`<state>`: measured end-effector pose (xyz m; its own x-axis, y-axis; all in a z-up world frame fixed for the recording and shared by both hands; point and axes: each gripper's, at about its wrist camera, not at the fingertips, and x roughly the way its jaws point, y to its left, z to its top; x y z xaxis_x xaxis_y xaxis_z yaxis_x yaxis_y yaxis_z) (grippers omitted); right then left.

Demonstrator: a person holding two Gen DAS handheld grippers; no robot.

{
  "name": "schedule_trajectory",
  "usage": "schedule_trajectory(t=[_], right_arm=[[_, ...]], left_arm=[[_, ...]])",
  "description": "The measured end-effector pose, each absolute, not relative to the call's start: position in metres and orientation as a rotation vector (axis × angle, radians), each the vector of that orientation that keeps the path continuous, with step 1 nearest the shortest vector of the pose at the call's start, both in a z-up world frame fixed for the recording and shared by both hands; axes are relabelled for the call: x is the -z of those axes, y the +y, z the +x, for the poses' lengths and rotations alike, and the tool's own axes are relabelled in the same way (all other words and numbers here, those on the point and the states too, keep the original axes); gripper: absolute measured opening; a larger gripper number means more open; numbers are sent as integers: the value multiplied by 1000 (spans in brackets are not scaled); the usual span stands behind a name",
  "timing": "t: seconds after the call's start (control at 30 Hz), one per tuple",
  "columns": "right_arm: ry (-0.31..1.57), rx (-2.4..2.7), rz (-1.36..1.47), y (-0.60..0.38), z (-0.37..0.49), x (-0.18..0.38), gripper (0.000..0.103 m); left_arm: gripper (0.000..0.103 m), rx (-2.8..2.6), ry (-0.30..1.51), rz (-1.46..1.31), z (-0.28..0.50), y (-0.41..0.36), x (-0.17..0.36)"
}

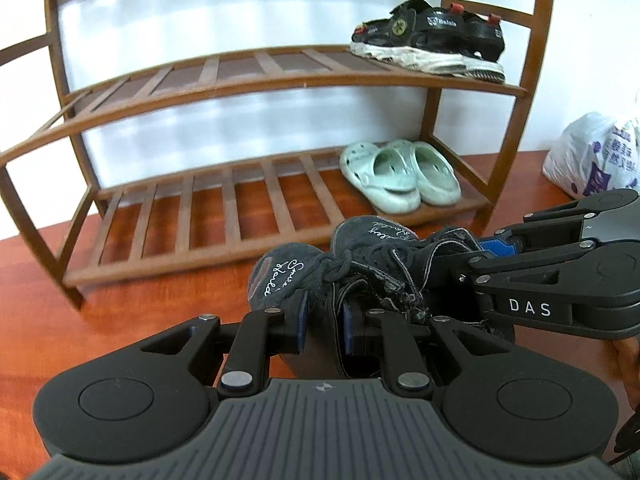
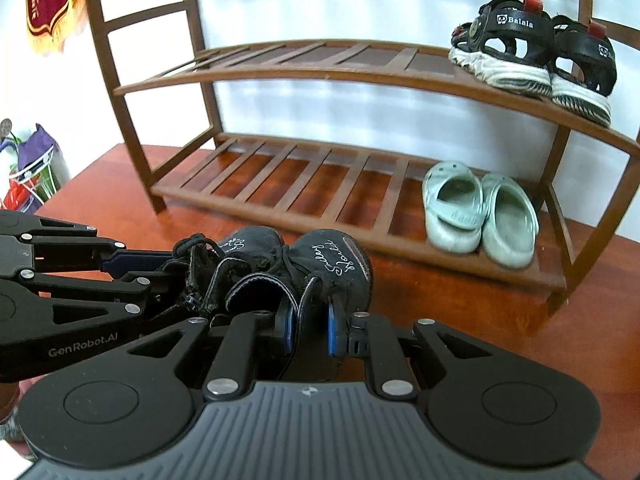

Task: Organize scattered shoes
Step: 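Lift both black sneakers with both tools and carry them to the rack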

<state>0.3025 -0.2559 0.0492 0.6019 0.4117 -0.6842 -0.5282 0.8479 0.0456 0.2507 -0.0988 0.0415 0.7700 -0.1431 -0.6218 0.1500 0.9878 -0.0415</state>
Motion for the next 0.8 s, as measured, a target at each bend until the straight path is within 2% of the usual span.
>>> schedule_trajectory(t=[0.3,0.8], right_arm=[[724,-526,-174,-250,350,-51,18],[756,-470,-129,-224,424,-13,18]], left_arm=[[19,169,670,16,300,-91,-42],[19,192,715,41,383,-67,-13]])
